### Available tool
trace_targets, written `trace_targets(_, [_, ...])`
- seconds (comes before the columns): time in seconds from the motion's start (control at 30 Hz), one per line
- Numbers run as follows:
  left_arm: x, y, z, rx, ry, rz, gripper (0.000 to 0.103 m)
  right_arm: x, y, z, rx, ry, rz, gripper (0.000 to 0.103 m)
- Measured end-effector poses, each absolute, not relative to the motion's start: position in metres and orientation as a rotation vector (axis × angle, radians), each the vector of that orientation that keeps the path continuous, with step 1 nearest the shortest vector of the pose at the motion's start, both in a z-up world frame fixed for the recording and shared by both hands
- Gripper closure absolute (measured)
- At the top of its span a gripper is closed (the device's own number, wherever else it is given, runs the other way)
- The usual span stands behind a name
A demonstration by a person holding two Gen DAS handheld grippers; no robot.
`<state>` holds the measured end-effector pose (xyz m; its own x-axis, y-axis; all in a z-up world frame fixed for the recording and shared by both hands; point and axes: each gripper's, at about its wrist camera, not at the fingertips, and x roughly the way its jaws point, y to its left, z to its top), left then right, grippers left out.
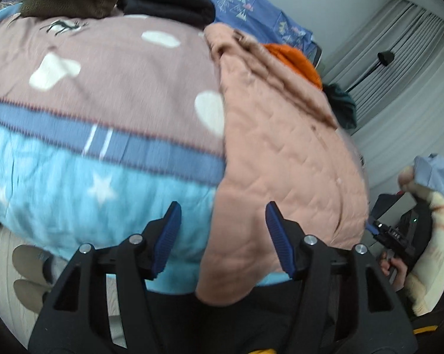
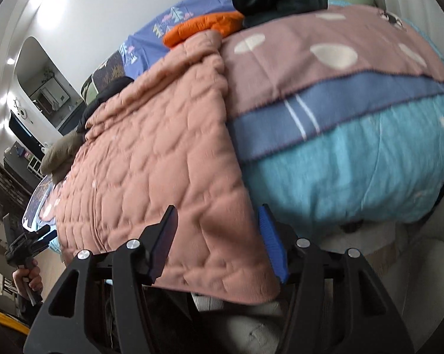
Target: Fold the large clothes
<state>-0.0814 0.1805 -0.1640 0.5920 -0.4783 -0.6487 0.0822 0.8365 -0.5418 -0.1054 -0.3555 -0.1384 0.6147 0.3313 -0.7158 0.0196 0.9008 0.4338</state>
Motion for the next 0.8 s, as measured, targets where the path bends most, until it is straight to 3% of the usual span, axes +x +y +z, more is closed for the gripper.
trace_targets(0.17, [-0.088,0.168,-0.178,-0.451,0.935,-0.362,0.04,-0.115,-0.358,-0.148,0.448,0.902,0.192,0.046])
trace_targets(0.3, [-0.089,0.16,-0.183,-0.431,0.947,-0.37,0.032,-0.118,-0.361,-0.159,0.449,0.937,0.177,0.046])
trace_targets(0.5, [-0.089,0.15,-0.189,-0.43,0.989,-0.41,0.033,-0.118,-0.365,-0.164,0.492,0.946,0.208,0.048])
trace_targets(0.63, [-0.092,0.136,-0.195,-0.42,1.01,-0.448,0.053,-0.117,-0.367,-0.164,0.478,0.963,0.189,0.065])
trace_targets(0.67, [-0.092,0.135,-0.197,-0.441,1.017,-0.463,0.069,-0.118,-0.368,-0.164,0.478,0.966,0.188,0.075])
trace_targets(0.7, [-0.092,0.136,-0.198,-0.458,1.021,-0.471,0.076,-0.119,-0.369,-0.163,0.477,0.966,0.189,0.085])
trace_targets(0.8, [-0.095,0.14,-0.194,-0.475,1.012,-0.49,0.088,-0.125,-0.37,-0.156,0.485,0.96,0.199,0.094])
